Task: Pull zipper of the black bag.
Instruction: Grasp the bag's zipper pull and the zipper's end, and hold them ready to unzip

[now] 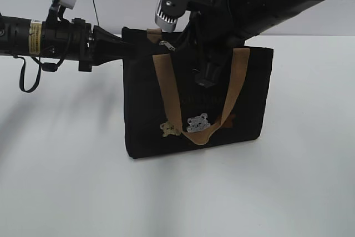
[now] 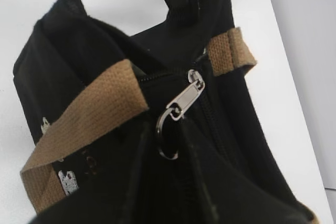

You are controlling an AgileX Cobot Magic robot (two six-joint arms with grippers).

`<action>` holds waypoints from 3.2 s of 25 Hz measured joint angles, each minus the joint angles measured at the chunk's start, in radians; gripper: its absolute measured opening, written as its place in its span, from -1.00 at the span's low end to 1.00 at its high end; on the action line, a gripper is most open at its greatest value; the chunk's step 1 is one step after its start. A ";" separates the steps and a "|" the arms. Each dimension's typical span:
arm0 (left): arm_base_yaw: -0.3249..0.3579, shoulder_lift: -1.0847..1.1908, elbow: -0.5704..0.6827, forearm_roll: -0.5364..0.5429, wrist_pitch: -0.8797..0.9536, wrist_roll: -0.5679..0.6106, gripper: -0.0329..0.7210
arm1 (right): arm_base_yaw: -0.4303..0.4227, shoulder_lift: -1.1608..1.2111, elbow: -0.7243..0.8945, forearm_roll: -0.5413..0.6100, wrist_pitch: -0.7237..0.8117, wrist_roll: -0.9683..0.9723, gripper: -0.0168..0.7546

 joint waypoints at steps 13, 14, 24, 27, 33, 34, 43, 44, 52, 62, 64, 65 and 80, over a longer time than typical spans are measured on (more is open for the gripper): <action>0.000 0.000 0.000 0.000 -0.001 0.000 -0.82 | 0.000 0.000 0.000 0.000 -0.001 0.003 -0.99; 0.000 0.000 0.000 -0.001 -0.001 0.000 -0.82 | 0.000 -0.005 0.000 0.000 0.000 0.008 -0.99; 0.000 0.000 -0.002 -0.010 -0.015 0.000 -0.82 | 0.000 -0.031 -0.036 -0.007 0.039 0.175 -0.99; -0.001 0.002 -0.002 0.005 -0.016 0.000 -0.82 | -0.001 -0.033 -0.063 -0.004 0.025 0.258 -0.99; -0.002 0.002 -0.002 0.004 -0.008 0.000 -0.82 | -0.004 -0.014 -0.066 -0.003 0.050 0.375 -0.99; -0.002 0.002 -0.002 0.004 -0.008 0.000 -0.82 | -0.004 -0.013 -0.066 -0.003 0.052 0.381 -0.99; -0.002 0.002 -0.002 0.005 -0.008 0.000 -0.82 | -0.020 -0.013 -0.066 -0.003 0.056 0.427 -0.99; -0.002 0.002 -0.002 0.005 -0.008 0.000 -0.82 | -0.031 -0.013 -0.066 -0.003 0.057 0.441 -0.99; -0.002 0.002 -0.002 0.004 -0.008 0.000 -0.82 | -0.148 -0.013 -0.066 0.000 0.071 0.548 -0.99; -0.002 0.002 -0.002 0.003 -0.008 0.000 -0.82 | -0.283 -0.071 -0.066 0.002 0.159 0.580 -0.99; -0.002 0.002 -0.002 0.003 -0.008 0.000 -0.82 | -0.301 -0.081 -0.066 0.002 0.171 0.583 -0.99; -0.002 0.002 -0.002 0.003 -0.008 0.000 -0.82 | -0.309 -0.083 -0.066 0.003 0.175 0.585 -0.99; -0.002 0.002 -0.002 0.002 -0.008 0.000 -0.82 | -0.322 -0.084 -0.066 0.018 0.200 0.606 -0.92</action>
